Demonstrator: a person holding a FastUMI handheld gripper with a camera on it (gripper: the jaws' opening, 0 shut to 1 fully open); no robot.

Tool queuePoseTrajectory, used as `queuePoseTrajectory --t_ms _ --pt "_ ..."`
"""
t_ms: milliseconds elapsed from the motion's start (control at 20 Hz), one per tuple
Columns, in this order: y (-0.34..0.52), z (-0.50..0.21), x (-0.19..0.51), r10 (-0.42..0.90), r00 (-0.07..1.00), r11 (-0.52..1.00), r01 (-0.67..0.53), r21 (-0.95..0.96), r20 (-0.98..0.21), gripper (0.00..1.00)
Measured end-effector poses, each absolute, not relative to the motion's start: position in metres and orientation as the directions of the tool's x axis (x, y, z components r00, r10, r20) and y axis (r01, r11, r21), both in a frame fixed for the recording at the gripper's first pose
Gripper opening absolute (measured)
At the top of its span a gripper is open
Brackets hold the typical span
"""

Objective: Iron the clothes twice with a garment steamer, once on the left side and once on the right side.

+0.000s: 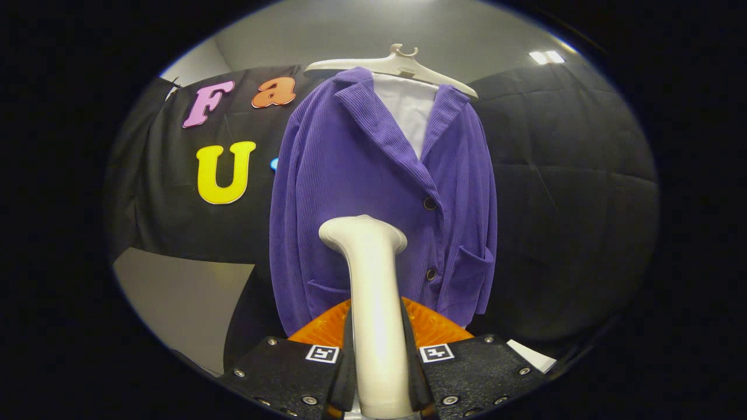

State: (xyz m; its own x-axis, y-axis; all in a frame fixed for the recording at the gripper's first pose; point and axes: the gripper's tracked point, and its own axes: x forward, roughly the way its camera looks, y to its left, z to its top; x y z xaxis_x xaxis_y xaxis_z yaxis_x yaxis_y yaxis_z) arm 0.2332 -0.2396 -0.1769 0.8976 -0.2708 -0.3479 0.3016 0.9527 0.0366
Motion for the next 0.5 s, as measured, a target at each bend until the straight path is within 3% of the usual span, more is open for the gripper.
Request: queuePoseTrajectory --t_ms 500 --pt "-0.237 -0.24 0.219 -0.249 0.87 0.948 0.309 0.078 -0.426 0.36"
